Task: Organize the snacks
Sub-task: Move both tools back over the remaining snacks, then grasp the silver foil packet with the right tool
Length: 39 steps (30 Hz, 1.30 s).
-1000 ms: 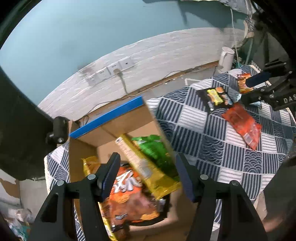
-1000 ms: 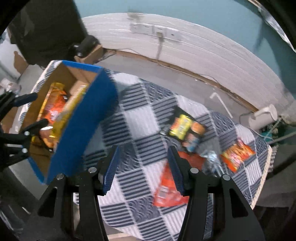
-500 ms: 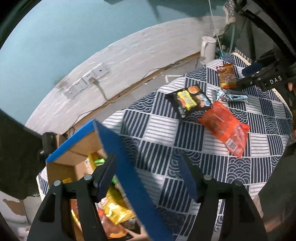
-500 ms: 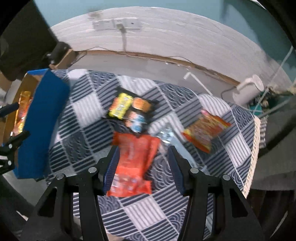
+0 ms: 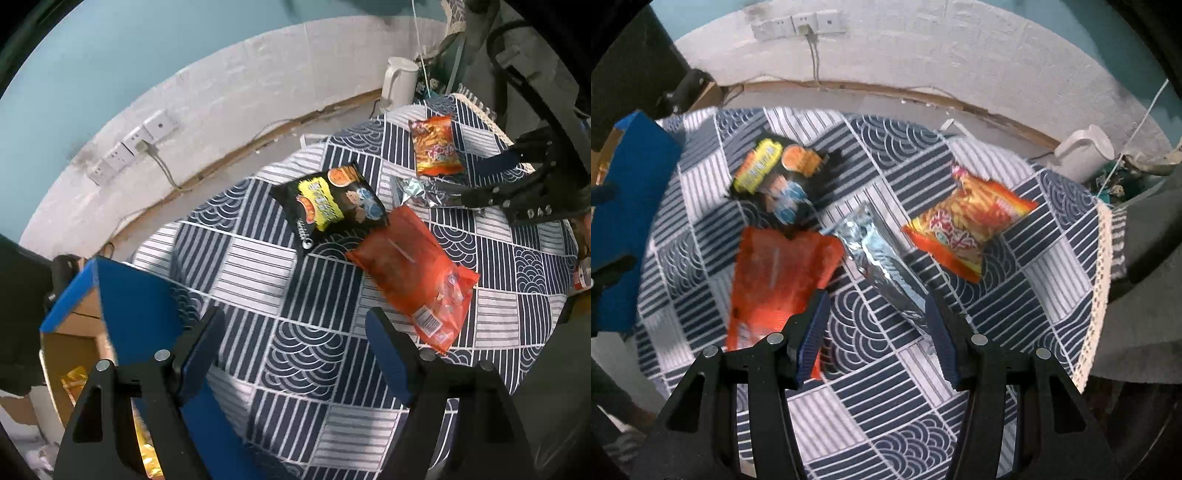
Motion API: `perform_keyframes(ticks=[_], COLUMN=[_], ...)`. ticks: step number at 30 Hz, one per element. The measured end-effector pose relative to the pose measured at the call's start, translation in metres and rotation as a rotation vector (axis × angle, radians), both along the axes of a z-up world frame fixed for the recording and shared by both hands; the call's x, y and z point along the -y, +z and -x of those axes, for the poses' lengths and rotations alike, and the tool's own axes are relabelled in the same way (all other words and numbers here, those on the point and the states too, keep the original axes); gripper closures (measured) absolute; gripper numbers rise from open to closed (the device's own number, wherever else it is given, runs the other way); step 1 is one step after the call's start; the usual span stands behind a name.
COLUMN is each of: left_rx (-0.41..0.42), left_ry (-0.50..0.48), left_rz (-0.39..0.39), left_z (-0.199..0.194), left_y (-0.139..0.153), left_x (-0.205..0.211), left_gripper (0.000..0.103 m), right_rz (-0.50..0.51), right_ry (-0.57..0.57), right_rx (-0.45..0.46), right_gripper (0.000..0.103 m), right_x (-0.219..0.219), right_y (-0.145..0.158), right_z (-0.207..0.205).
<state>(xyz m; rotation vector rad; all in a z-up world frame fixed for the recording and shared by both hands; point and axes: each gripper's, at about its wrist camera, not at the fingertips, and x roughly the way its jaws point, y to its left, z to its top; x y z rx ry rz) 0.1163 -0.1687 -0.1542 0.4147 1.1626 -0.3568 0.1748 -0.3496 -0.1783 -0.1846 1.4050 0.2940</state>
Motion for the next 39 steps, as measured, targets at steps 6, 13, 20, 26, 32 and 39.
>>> perform_keyframes(ticks=[6,13,20,26,32,39], left_rx=[-0.045,-0.103,-0.117,-0.108,-0.098,-0.105], left_ry=[0.015,0.030,0.023,-0.012,-0.040,-0.021], left_rz=[-0.002,0.000,0.018,0.014,-0.016,-0.043], left_z=[-0.008,-0.016,-0.022,-0.018,-0.008,0.003], left_y=[-0.024,-0.048,-0.052,-0.050,-0.048,-0.047], left_x=[0.011,0.023,0.034,0.049,0.054,0.042], left_gripper=[0.024,0.024,0.024,0.024,0.023,0.023], right_rz=[0.051,0.059,0.106,0.100,0.058,-0.007], right_ry=[0.089,0.117,0.130,0.134,0.159,0.226], right_rx=[0.000,0.014,-0.038,-0.062,-0.083,-0.089], right_gripper=[0.049,0.049,0.056,0.074,0.074,0.075], right_x=[-0.005,-0.014,-0.010,0.000,-0.010,-0.037], right_y=[-0.026,-0.041,-0.061,-0.058,-0.056,-0.049], right_z=[-0.002,-0.014,-0.012,0.004,0.033,0.058])
